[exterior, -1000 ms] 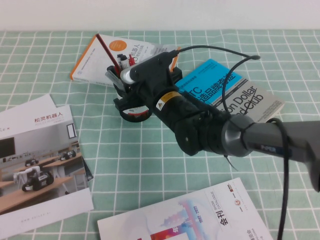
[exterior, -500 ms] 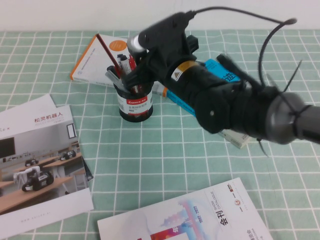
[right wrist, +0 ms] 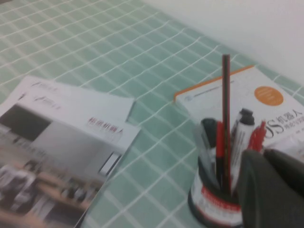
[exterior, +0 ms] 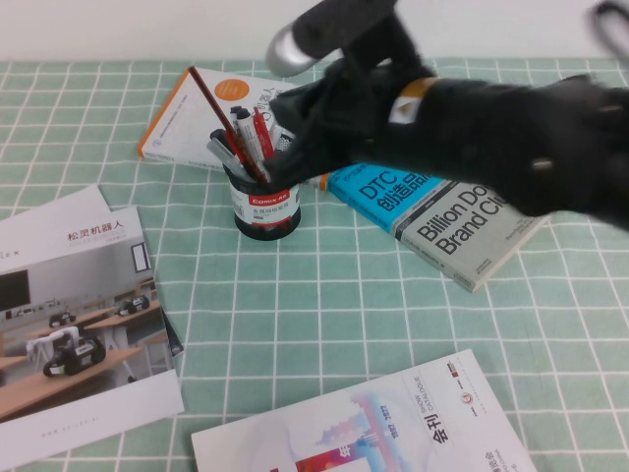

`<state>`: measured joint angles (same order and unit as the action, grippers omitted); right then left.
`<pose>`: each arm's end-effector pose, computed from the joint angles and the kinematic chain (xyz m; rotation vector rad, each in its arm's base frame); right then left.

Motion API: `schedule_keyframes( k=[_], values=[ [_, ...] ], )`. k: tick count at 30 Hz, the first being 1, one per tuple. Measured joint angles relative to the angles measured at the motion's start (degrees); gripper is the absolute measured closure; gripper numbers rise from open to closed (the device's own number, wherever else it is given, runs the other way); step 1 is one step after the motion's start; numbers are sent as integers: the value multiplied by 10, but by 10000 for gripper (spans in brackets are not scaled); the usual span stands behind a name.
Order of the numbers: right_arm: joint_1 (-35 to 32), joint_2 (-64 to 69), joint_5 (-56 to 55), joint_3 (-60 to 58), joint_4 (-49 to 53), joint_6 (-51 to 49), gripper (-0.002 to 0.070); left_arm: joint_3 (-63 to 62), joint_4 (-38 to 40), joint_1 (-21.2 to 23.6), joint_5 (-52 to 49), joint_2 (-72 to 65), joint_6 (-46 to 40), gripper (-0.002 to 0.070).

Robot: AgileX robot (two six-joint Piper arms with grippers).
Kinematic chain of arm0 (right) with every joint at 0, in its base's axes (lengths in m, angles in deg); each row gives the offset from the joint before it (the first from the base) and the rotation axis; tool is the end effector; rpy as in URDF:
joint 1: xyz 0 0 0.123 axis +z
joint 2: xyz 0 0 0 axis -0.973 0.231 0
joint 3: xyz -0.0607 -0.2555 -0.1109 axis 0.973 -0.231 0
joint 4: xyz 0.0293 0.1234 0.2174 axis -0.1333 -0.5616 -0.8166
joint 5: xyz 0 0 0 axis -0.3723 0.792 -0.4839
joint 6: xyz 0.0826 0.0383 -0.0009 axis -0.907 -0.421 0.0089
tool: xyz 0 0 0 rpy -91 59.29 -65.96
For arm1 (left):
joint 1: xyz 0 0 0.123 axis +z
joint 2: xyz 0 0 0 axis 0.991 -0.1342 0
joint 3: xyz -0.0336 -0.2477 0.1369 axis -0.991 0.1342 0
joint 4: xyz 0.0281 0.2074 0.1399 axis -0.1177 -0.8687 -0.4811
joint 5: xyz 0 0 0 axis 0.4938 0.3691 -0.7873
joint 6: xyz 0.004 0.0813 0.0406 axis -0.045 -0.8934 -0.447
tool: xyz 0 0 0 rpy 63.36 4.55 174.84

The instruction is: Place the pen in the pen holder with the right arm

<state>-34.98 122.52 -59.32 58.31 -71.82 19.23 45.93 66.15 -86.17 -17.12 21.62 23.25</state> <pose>0.2844 0.2587 0.3543 -0.8156 1.7540 0.4578 0.0520 -0.0048 0.1721 0.0397 1.8762 -0.0854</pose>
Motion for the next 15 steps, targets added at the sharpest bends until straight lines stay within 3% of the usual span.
schedule_keyframes(
  k=[10, 15],
  values=[
    [0, -233, 110, -135, -4, -1, 695, 0, 0, 0, 0, 0, 0, 680],
    [0, -310, 218, -179, -6, -1, 695, 0, 0, 0, 0, 0, 0, 680]
  ],
)
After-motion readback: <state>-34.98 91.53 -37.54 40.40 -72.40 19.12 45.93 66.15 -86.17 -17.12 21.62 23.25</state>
